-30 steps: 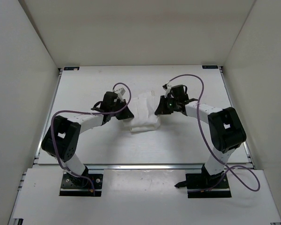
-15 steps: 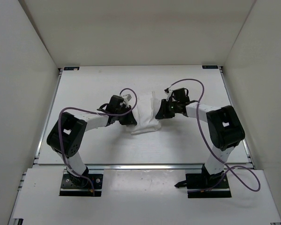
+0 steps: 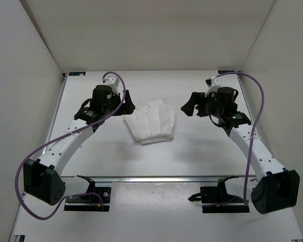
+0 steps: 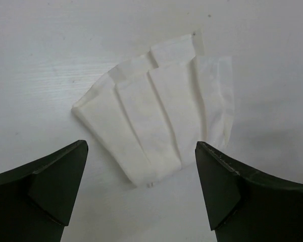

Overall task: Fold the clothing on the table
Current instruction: Fold the skirt

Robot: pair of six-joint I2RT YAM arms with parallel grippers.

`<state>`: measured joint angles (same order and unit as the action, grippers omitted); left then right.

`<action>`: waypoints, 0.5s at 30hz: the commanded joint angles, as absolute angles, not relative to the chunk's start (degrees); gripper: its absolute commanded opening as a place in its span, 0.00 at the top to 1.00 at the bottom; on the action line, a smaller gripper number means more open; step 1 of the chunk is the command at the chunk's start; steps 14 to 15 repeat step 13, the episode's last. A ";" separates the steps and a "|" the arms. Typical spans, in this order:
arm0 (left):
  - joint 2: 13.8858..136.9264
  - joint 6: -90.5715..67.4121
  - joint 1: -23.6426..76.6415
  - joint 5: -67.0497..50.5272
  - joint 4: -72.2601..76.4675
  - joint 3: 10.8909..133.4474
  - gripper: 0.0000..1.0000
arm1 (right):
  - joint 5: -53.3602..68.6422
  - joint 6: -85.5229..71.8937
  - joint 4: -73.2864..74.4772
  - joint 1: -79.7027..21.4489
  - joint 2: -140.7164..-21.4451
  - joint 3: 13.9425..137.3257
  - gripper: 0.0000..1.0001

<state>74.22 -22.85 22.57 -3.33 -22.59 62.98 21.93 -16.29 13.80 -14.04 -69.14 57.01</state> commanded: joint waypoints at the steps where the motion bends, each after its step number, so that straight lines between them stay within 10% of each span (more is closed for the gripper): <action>1: 70.06 -20.21 24.96 3.42 -33.39 60.30 0.01 | 17.84 -14.33 21.86 -10.03 -65.31 52.83 0.13; 15: 57.39 -21.97 24.25 7.02 -44.02 50.45 0.01 | 24.07 -15.82 25.22 -8.53 -55.47 41.50 0.33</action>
